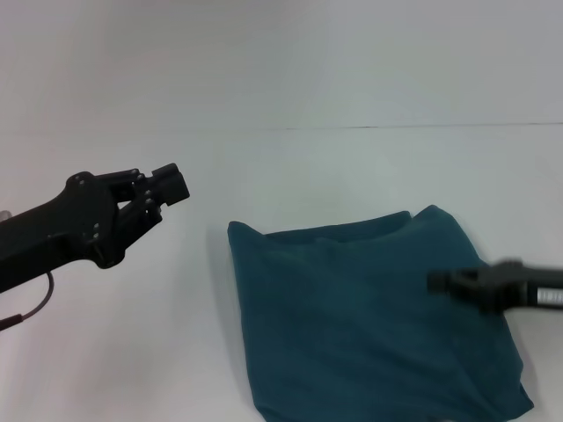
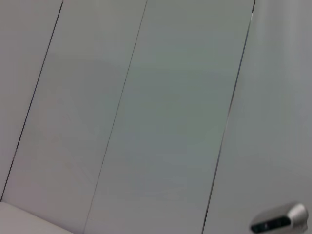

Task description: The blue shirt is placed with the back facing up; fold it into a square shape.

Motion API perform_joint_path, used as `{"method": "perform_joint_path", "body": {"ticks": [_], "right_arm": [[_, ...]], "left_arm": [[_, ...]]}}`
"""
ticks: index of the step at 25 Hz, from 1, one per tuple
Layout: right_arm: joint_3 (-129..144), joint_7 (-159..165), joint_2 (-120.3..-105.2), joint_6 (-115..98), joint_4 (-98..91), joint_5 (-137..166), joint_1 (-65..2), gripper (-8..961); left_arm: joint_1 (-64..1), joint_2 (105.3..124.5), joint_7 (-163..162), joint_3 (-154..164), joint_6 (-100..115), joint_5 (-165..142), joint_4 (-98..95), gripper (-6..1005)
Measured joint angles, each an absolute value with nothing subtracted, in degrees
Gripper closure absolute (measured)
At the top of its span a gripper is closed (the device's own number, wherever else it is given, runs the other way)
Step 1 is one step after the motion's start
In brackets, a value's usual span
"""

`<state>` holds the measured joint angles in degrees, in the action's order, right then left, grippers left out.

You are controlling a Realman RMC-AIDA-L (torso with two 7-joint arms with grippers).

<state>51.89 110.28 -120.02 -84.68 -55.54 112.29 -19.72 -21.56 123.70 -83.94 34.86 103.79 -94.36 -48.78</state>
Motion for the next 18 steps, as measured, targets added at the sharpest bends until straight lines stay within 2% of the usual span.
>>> {"method": "perform_joint_path", "body": {"ticks": [7,12,14,18], "right_arm": [[51.11,120.12,-119.55,-88.83,-67.49,107.63,-23.45,922],[49.96,121.17,-118.32,-92.21,-69.15,109.66,-29.73,922],[50.29,119.77,-118.67,-92.32,-68.8,116.21,-32.96,922],[52.43,118.25,-119.57,-91.66,-67.04,122.47,-34.15,922]], "left_arm": [[-21.68,123.43,-83.94,34.79,104.08,-94.75,-49.02,880],[-21.01,123.29,-83.6,34.78,104.79,-95.93,-49.23,880],[-20.83,123.24,-82.99,34.75,104.91,-97.14,-49.26,880],[-19.86,123.75,-81.55,34.96,105.37,-97.98,-48.98,880]]}}
